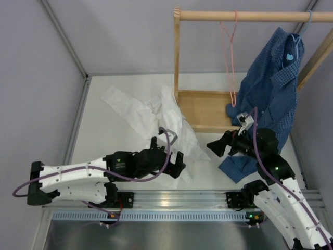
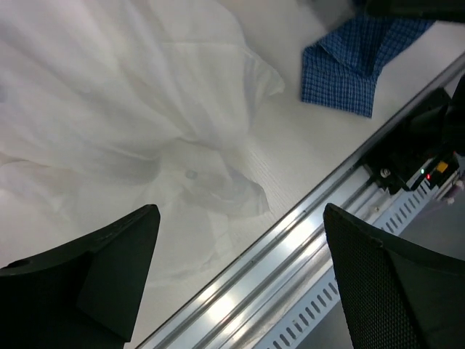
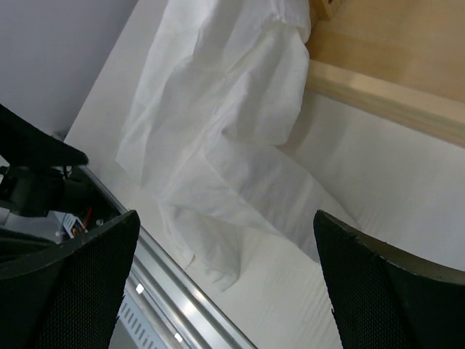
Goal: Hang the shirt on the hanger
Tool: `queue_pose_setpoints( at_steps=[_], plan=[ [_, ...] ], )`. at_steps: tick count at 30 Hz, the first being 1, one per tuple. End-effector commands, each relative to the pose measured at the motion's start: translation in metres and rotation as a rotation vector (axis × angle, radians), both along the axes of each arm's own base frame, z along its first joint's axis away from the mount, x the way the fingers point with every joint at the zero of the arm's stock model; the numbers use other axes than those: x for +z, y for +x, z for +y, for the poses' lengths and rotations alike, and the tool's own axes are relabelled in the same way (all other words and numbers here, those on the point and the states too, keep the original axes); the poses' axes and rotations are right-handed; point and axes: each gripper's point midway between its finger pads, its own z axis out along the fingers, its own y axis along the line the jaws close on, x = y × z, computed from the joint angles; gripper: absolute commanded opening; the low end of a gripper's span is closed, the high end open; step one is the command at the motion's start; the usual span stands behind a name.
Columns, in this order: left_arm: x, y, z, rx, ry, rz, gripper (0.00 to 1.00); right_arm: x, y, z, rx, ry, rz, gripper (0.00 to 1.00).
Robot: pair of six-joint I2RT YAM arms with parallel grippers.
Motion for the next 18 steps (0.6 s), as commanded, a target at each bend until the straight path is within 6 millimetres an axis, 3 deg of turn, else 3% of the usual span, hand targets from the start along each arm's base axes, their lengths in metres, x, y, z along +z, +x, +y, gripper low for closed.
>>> queue_pose_setpoints(
  at_steps=[1, 2, 3, 4, 6, 7, 9, 10, 11, 12, 13, 14, 15, 16, 17, 18],
  plan=[
    [0.041, 0.037, 0.039, 0.281, -0.200, -0.122, 0.98, 0.007, 0.006, 0.019, 0.089, 0.088, -0.002, 0.99],
    [0.031, 0.046, 0.058, 0.383, -0.185, -0.131, 0.98, 0.004, 0.007, 0.025, 0.112, 0.107, 0.014, 1.00],
    [0.024, 0.059, 0.088, 0.565, -0.185, -0.138, 0.98, 0.015, 0.012, 0.032, 0.135, 0.148, -0.009, 0.99],
    [0.027, 0.062, 0.102, 0.630, -0.215, -0.137, 0.98, 0.008, 0.014, 0.042, 0.179, 0.159, 0.035, 0.99],
    [0.022, 0.070, 0.122, 0.729, -0.224, -0.153, 0.98, 0.018, 0.023, 0.053, 0.203, 0.153, 0.006, 0.99],
    [0.022, 0.073, 0.125, 0.741, -0.228, -0.159, 0.98, 0.008, 0.031, 0.061, 0.189, 0.112, 0.028, 1.00],
    [0.020, 0.084, 0.133, 0.775, -0.205, -0.172, 0.98, 0.015, 0.046, 0.067, 0.154, 0.050, -0.001, 0.99],
    [0.018, 0.087, 0.132, 0.782, -0.203, -0.162, 0.98, 0.002, 0.058, 0.075, 0.109, -0.011, 0.021, 0.99],
    [0.014, 0.091, 0.136, 0.814, -0.200, -0.159, 0.98, 0.018, 0.069, 0.081, 0.083, -0.030, -0.014, 0.99],
    [0.007, 0.092, 0.137, 0.822, -0.189, -0.159, 0.98, 0.020, 0.076, 0.085, 0.061, -0.068, -0.031, 0.99],
    [0.004, 0.091, 0.137, 0.824, -0.194, -0.150, 0.98, 0.008, 0.082, 0.096, 0.042, -0.124, -0.011, 0.99],
    [0.002, 0.091, 0.136, 0.824, -0.207, -0.141, 0.98, 0.026, 0.087, 0.106, 0.044, -0.118, -0.048, 0.99],
    [-0.003, 0.089, 0.136, 0.821, -0.212, -0.135, 0.98, 0.029, 0.090, 0.113, 0.050, -0.128, -0.060, 1.00],
    [-0.005, 0.089, 0.137, 0.817, -0.213, -0.135, 0.98, 0.021, 0.094, 0.125, 0.055, -0.153, -0.048, 0.99],
    [-0.007, 0.088, 0.137, 0.813, -0.213, -0.131, 0.98, 0.033, 0.100, 0.134, 0.052, -0.137, -0.069, 1.00],
    [-0.007, 0.087, 0.137, 0.806, -0.211, -0.132, 0.98, 0.022, 0.108, 0.143, 0.057, -0.158, -0.046, 1.00]
  ],
)
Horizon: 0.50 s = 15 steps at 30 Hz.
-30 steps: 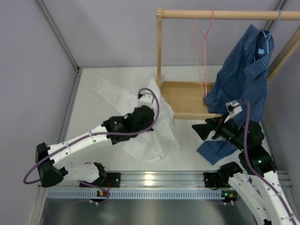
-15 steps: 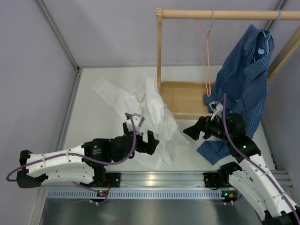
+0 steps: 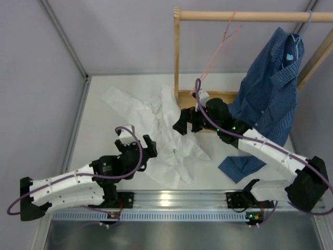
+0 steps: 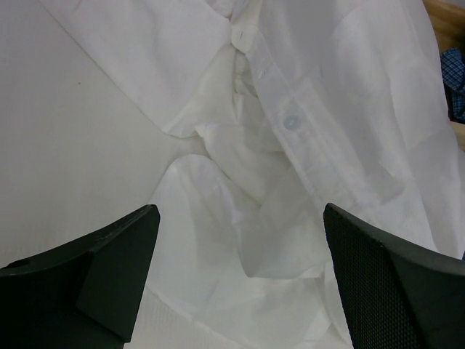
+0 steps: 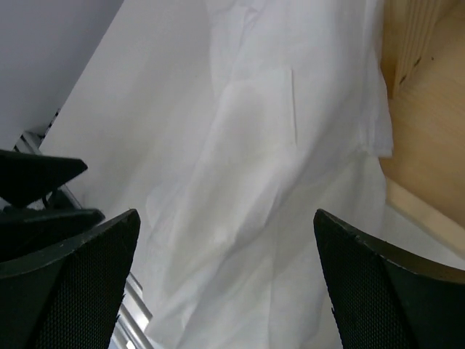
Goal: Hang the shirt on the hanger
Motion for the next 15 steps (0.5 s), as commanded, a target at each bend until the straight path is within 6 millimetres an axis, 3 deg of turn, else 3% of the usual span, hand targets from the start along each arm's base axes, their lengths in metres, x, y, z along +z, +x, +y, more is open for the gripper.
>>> queue_pose_setpoints(
  at_steps=[1, 2, 3, 4, 6, 7, 8, 10, 11, 12, 13, 14, 15],
  plan=[
    [0.007, 0.002, 0.001, 0.019, -0.061, -0.023, 0.98, 0.019, 0.037, 0.025, -0.050, -0.018, -0.106, 0.99],
    [0.007, 0.000, -0.001, -0.003, -0.055, -0.016, 0.98, 0.025, 0.043, 0.033, -0.040, -0.018, -0.107, 0.97],
    [0.007, -0.001, -0.002, -0.015, -0.054, -0.014, 0.98, 0.001, 0.051, 0.040, -0.028, -0.073, -0.068, 0.93],
    [0.010, -0.002, -0.003, -0.028, -0.060, -0.015, 0.98, -0.005, 0.054, 0.044, -0.021, -0.095, -0.056, 0.79],
    [0.014, -0.005, -0.003, -0.057, -0.057, -0.018, 0.98, -0.016, 0.065, 0.046, -0.030, -0.139, -0.049, 0.60],
    [0.017, -0.006, -0.002, -0.068, -0.066, -0.025, 0.98, -0.016, 0.066, 0.046, -0.037, -0.143, -0.055, 0.31],
    [0.018, -0.007, -0.001, -0.085, -0.050, -0.031, 0.98, -0.015, 0.066, 0.045, -0.044, -0.144, -0.060, 0.19],
    [0.019, -0.010, -0.002, -0.117, -0.041, -0.032, 0.98, 0.005, 0.066, 0.033, -0.110, -0.137, -0.124, 0.00],
    [0.017, -0.011, -0.003, -0.150, -0.005, -0.041, 0.98, 0.003, 0.061, 0.024, -0.139, -0.147, -0.133, 0.00],
    [0.016, -0.014, -0.010, -0.204, -0.001, -0.033, 0.98, 0.026, 0.055, 0.013, -0.180, -0.096, -0.170, 0.00],
    [0.019, -0.015, -0.017, -0.237, -0.004, -0.043, 0.98, 0.030, 0.055, 0.000, -0.240, -0.091, -0.183, 0.00],
    [0.016, -0.017, -0.021, -0.274, 0.022, -0.044, 0.98, 0.015, 0.046, -0.013, -0.268, -0.102, -0.166, 0.00],
    [0.017, -0.021, -0.029, -0.321, 0.016, -0.037, 0.98, 0.034, 0.036, -0.027, -0.305, -0.042, -0.189, 0.00]
  ],
)
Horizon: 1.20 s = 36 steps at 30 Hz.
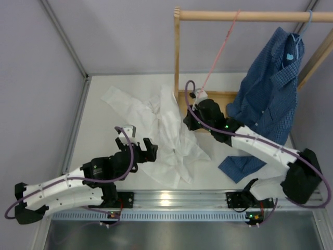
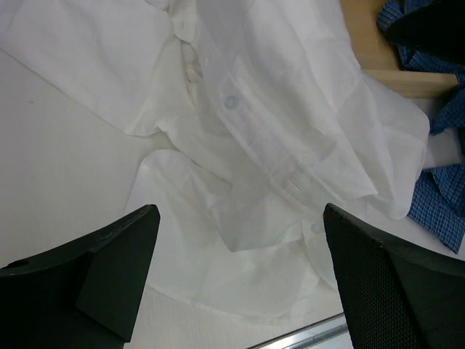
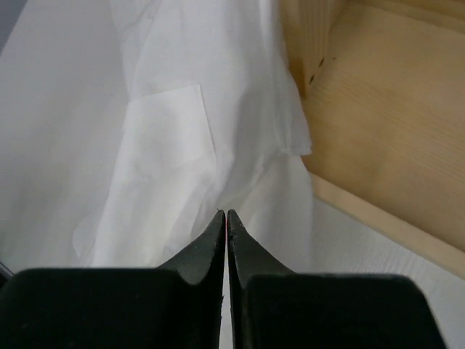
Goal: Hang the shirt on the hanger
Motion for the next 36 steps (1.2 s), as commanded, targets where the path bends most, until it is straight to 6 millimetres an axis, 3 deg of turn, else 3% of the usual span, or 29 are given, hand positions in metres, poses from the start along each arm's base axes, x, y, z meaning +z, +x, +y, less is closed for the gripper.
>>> queue_pose_setpoints(
  at_steps=[1, 3, 4, 6, 8, 9, 10, 11, 12, 13, 15, 17, 18, 19, 21, 22, 23, 24, 25, 26, 27, 29, 30, 31, 32, 33, 34, 35, 36],
  plan=[
    [0.009, -0.006, -0.029, -0.163, -0.001, -0.029, 0.98, 0.041, -0.017, -0.051, -0.184, 0.101, -0.140, 0.00],
    [0.007, -0.008, -0.038, -0.210, 0.011, -0.033, 0.98, 0.056, -0.033, -0.075, -0.228, 0.148, -0.184, 0.00],
    [0.006, -0.012, -0.045, -0.252, 0.005, -0.025, 0.98, 0.038, -0.039, -0.093, -0.268, 0.094, -0.163, 0.00],
    [0.007, -0.018, -0.063, -0.350, -0.007, -0.047, 0.98, 0.049, -0.052, -0.118, -0.296, 0.112, -0.204, 0.00],
    [0.002, -0.022, -0.077, -0.408, -0.015, -0.042, 0.98, 0.045, -0.056, -0.146, -0.356, 0.125, -0.202, 0.00],
    [0.000, -0.019, -0.077, -0.384, -0.013, -0.036, 0.98, 0.044, -0.058, -0.145, -0.338, 0.141, -0.197, 0.00],
    [-0.001, -0.007, -0.069, -0.288, -0.014, -0.038, 0.98, 0.044, -0.060, -0.140, -0.298, 0.157, -0.190, 0.04],
    [0.000, -0.002, -0.066, -0.234, -0.021, -0.035, 0.98, 0.052, -0.059, -0.130, -0.236, 0.179, -0.206, 0.15],
    [-0.007, 0.001, -0.058, -0.183, 0.009, -0.010, 0.98, 0.046, -0.061, -0.110, -0.132, 0.181, -0.156, 0.30],
    [-0.012, 0.005, -0.051, -0.127, 0.024, 0.007, 0.98, 0.061, -0.058, -0.099, -0.085, 0.196, -0.168, 0.45],
    [-0.011, 0.012, -0.028, 0.048, -0.017, 0.048, 0.98, 0.060, -0.043, -0.073, 0.004, 0.163, -0.126, 0.53],
    [-0.013, 0.012, -0.018, 0.081, -0.009, 0.043, 0.98, 0.057, -0.029, -0.060, 0.036, 0.130, -0.107, 0.56],
    [-0.013, 0.012, -0.017, 0.081, -0.013, 0.041, 0.98, 0.039, -0.016, -0.047, 0.054, 0.102, -0.060, 0.56],
    [-0.014, 0.011, -0.015, 0.081, -0.016, 0.040, 0.98, 0.052, -0.010, -0.034, 0.096, 0.125, -0.069, 0.58],
    [-0.016, 0.008, -0.012, 0.067, -0.015, 0.043, 0.98, 0.030, 0.004, -0.010, 0.144, 0.101, -0.016, 0.58],
    [-0.018, 0.007, -0.011, 0.064, -0.009, 0.045, 0.98, 0.042, 0.011, 0.001, 0.167, 0.112, -0.035, 0.58],
    [-0.019, 0.006, -0.010, 0.061, -0.006, 0.047, 0.98, 0.039, 0.016, 0.009, 0.185, 0.094, -0.036, 0.59],
    [-0.020, 0.006, -0.009, 0.058, 0.000, 0.049, 0.98, 0.019, 0.022, 0.021, 0.199, 0.066, 0.003, 0.59],
    [-0.020, 0.005, -0.008, 0.057, 0.003, 0.048, 0.98, 0.028, 0.031, 0.029, 0.204, 0.069, -0.010, 0.60],
    [-0.021, 0.005, -0.006, 0.056, 0.013, 0.050, 0.98, 0.020, 0.035, 0.035, 0.207, 0.056, 0.008, 0.60],
    [-0.021, 0.005, -0.004, 0.058, 0.017, 0.049, 0.98, 0.001, 0.039, 0.044, 0.221, 0.034, 0.047, 0.59],
    [-0.019, 0.004, -0.002, 0.056, 0.027, 0.047, 0.98, -0.003, 0.044, 0.052, 0.230, 0.021, 0.060, 0.43],
    [-0.019, 0.003, 0.000, 0.054, 0.031, 0.045, 0.98, -0.008, 0.044, 0.054, 0.235, 0.017, 0.068, 0.32],
    [-0.016, 0.003, 0.002, 0.057, 0.029, 0.043, 0.98, -0.011, 0.041, 0.052, 0.229, 0.010, 0.073, 0.06],
    [-0.013, 0.003, 0.004, 0.061, 0.027, 0.037, 0.98, -0.009, 0.041, 0.050, 0.208, 0.016, 0.066, 0.00],
    [-0.014, 0.002, 0.008, 0.065, 0.039, 0.040, 0.98, 0.009, 0.037, 0.043, 0.184, 0.036, 0.031, 0.00],
    [-0.010, 0.002, 0.011, 0.069, 0.028, 0.033, 0.98, 0.001, 0.034, 0.030, 0.126, 0.007, 0.028, 0.00],
    [-0.009, 0.002, 0.014, 0.076, 0.031, 0.027, 0.98, 0.011, 0.031, 0.023, 0.091, 0.020, 0.009, 0.00],
    [-0.009, 0.002, 0.016, 0.077, 0.034, 0.025, 0.98, 0.037, 0.024, 0.006, 0.036, 0.035, -0.048, 0.00]
  ],
)
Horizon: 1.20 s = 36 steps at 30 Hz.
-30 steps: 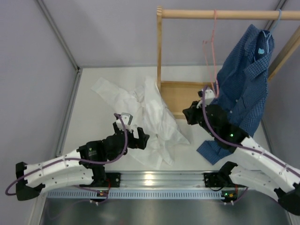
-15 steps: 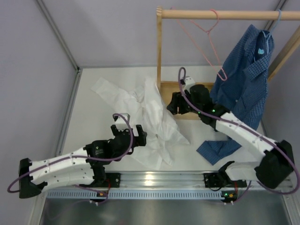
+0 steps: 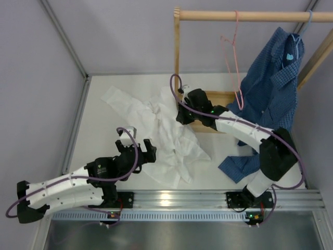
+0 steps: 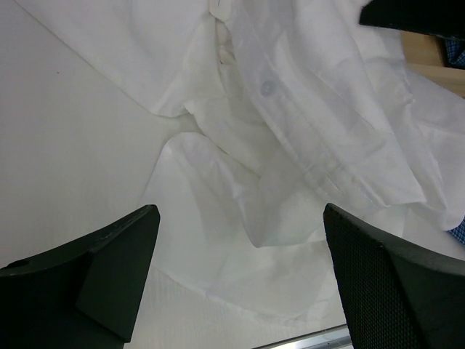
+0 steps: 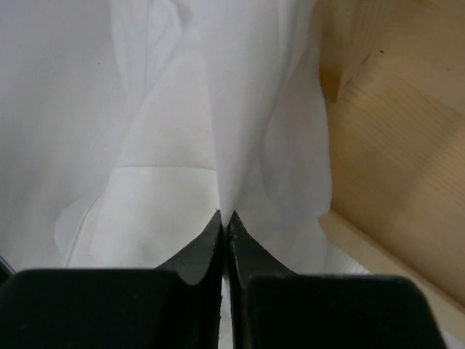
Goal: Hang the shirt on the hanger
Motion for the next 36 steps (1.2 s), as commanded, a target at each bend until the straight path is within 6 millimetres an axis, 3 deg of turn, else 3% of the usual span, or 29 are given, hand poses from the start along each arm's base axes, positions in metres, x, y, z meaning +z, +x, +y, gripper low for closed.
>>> queue_pose_setpoints(
  at_steps=[1, 2, 3, 4, 6, 7, 9, 10, 12, 18, 20, 21, 24, 28, 30, 36],
  plan=[
    [0.019, 0.002, 0.013, 0.030, -0.012, -0.041, 0.98, 0.069, -0.015, -0.033, -0.127, 0.070, -0.157, 0.00],
    [0.020, 0.002, 0.014, 0.028, -0.012, -0.044, 0.98, 0.078, -0.020, -0.045, -0.170, 0.076, -0.178, 0.00],
    [0.021, 0.002, 0.015, 0.026, -0.015, -0.048, 0.98, 0.102, -0.034, -0.064, -0.201, 0.105, -0.221, 0.00],
    [0.023, 0.002, 0.014, 0.023, -0.020, -0.052, 0.98, 0.093, -0.039, -0.082, -0.256, 0.073, -0.227, 0.00],
    [0.028, -0.001, 0.011, -0.002, -0.046, -0.053, 0.98, 0.110, -0.056, -0.114, -0.315, 0.077, -0.271, 0.00],
    [0.033, 0.000, 0.007, -0.017, -0.070, -0.068, 0.98, 0.100, -0.060, -0.127, -0.340, 0.043, -0.266, 0.00],
    [0.041, -0.003, 0.002, -0.054, -0.111, -0.090, 0.98, 0.100, -0.068, -0.150, -0.364, 0.006, -0.274, 0.00],
    [0.042, -0.004, -0.002, -0.086, -0.117, -0.097, 0.98, 0.086, -0.070, -0.171, -0.414, -0.063, -0.247, 0.00],
    [0.050, -0.004, -0.009, -0.105, -0.160, -0.116, 0.98, 0.087, -0.076, -0.192, -0.457, -0.085, -0.255, 0.00],
    [0.035, -0.003, -0.029, -0.155, -0.098, -0.080, 0.98, 0.087, -0.084, -0.244, -0.594, -0.188, -0.250, 0.01],
    [0.025, -0.002, -0.037, -0.165, -0.062, -0.056, 0.98, 0.086, -0.087, -0.243, -0.564, -0.198, -0.240, 0.41],
    [0.021, -0.001, -0.039, -0.167, -0.048, -0.048, 0.98, 0.086, -0.088, -0.239, -0.535, -0.190, -0.234, 0.49],
    [0.012, 0.005, -0.043, -0.140, -0.006, -0.032, 0.98, 0.095, -0.099, -0.201, -0.334, -0.059, -0.230, 0.54],
    [0.009, 0.012, -0.044, -0.081, 0.004, -0.029, 0.98, 0.115, -0.102, -0.176, -0.235, 0.065, -0.274, 0.63],
    [0.008, 0.013, -0.043, -0.071, 0.001, -0.030, 0.98, 0.118, -0.101, -0.153, -0.146, 0.126, -0.250, 0.66],
    [0.004, 0.013, -0.043, -0.075, -0.005, -0.022, 0.98, 0.071, -0.072, -0.112, -0.106, -0.027, -0.147, 0.67]
  ],
)
